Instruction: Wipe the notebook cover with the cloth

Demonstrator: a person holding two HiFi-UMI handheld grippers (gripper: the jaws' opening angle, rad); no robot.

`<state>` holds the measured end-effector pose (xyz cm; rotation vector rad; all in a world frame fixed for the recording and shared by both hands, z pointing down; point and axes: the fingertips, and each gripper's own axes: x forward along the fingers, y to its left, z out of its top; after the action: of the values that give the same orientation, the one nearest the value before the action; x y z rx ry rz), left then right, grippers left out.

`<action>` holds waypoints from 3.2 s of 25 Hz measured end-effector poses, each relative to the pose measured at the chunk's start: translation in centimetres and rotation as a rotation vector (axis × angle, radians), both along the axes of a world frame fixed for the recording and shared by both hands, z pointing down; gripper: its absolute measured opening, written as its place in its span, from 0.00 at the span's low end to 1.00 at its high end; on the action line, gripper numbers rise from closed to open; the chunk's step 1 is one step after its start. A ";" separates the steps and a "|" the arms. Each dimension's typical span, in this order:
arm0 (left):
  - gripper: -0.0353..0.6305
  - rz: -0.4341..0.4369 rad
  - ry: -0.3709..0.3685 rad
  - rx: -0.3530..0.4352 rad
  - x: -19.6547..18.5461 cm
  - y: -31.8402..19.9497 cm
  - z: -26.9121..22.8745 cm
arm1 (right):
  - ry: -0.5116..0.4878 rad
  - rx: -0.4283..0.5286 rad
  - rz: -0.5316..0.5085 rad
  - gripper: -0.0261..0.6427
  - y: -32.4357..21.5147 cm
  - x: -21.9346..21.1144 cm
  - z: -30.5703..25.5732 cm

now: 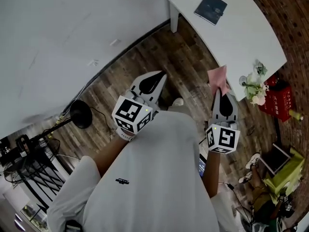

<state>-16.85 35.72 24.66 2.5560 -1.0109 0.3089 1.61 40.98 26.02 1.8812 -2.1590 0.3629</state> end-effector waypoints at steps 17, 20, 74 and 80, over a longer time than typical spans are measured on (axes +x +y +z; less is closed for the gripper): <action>0.09 -0.026 0.100 -0.028 6.4 -3.1 -1.2 | -0.051 0.064 -0.055 0.07 -2.7 5.0 0.1; 0.09 -0.015 0.118 -0.035 6.8 -6.4 -0.8 | -0.038 0.051 -0.046 0.07 -5.8 5.7 0.3; 0.09 0.215 -0.160 -0.321 19.1 -39.9 15.5 | -0.065 -0.237 -0.139 0.07 -42.7 13.1 13.6; 0.09 0.237 -0.237 -0.350 20.3 -40.8 20.2 | -0.068 -0.267 -0.165 0.07 -45.1 14.0 16.2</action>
<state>3.41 -5.06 44.89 2.3506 -0.6554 0.7955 15.58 -4.12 42.22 1.5574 -2.1648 0.6525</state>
